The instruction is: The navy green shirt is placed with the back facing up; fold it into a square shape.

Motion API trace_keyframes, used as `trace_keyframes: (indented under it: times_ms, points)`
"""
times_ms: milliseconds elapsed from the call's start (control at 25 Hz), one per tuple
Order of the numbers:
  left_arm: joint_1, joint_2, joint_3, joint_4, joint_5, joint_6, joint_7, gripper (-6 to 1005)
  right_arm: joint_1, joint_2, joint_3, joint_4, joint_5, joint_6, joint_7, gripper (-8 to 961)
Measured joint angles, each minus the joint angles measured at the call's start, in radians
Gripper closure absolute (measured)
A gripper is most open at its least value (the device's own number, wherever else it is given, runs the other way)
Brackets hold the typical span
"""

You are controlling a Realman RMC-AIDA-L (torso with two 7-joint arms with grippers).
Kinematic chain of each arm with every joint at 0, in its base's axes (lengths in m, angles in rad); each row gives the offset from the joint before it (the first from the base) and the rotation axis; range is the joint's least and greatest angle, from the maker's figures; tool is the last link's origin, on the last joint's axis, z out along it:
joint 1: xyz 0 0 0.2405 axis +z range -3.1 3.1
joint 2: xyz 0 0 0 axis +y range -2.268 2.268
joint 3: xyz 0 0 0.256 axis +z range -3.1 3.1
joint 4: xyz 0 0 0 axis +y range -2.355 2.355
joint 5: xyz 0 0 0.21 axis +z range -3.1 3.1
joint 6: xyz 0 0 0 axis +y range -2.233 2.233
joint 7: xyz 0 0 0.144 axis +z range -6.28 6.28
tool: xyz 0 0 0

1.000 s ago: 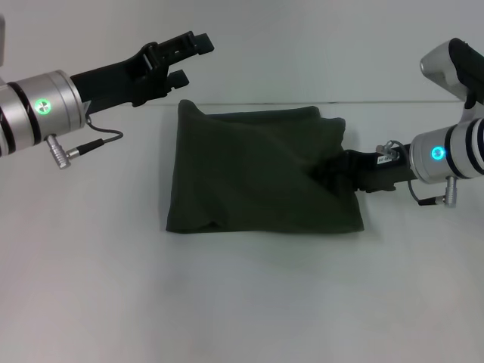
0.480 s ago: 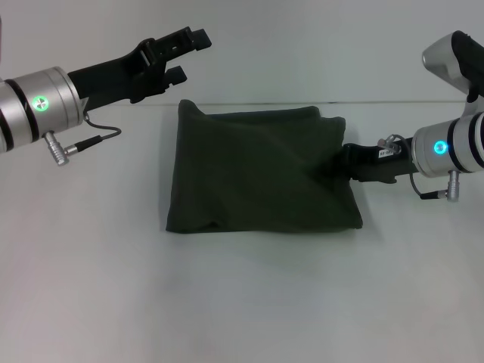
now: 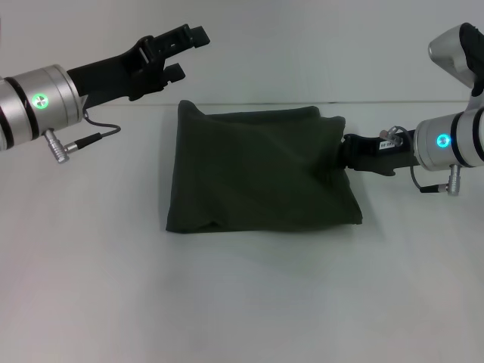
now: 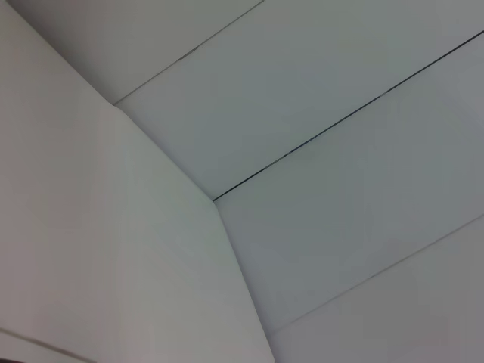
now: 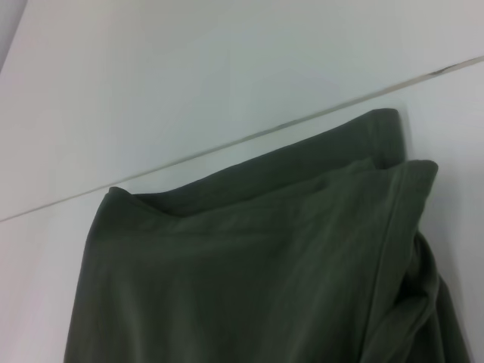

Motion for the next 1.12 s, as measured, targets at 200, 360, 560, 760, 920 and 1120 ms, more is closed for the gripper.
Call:
trace_keyframes:
  times_ms: [200, 360, 560, 760, 920, 1120]
  points:
    - [0.000, 0.001, 0.000, -0.002, -0.009, 0.000, 0.000, 53, -0.006, -0.001, -0.002, -0.035, 0.002, -0.007, -0.014, 935]
    - [0.000, 0.001, 0.000, -0.003, -0.018, 0.000, 0.000, 53, -0.015, 0.005, -0.008, -0.118, 0.002, -0.026, -0.038, 940]
    - [0.000, 0.003, 0.000, -0.003, -0.036, 0.000, 0.000, 53, -0.006, 0.008, -0.008, -0.185, 0.002, -0.047, -0.062, 939]
    - [0.000, 0.004, -0.002, -0.003, -0.046, -0.006, 0.000, 53, 0.016, 0.008, -0.014, -0.209, -0.001, -0.034, -0.106, 938]
    - [0.000, 0.005, -0.007, -0.003, -0.048, -0.011, 0.000, 53, 0.030, 0.010, -0.021, -0.210, 0.000, -0.001, -0.153, 937]
    - [0.000, 0.005, -0.022, -0.003, -0.049, -0.015, 0.000, 54, 0.056, 0.011, -0.024, -0.216, 0.009, 0.041, -0.226, 937]
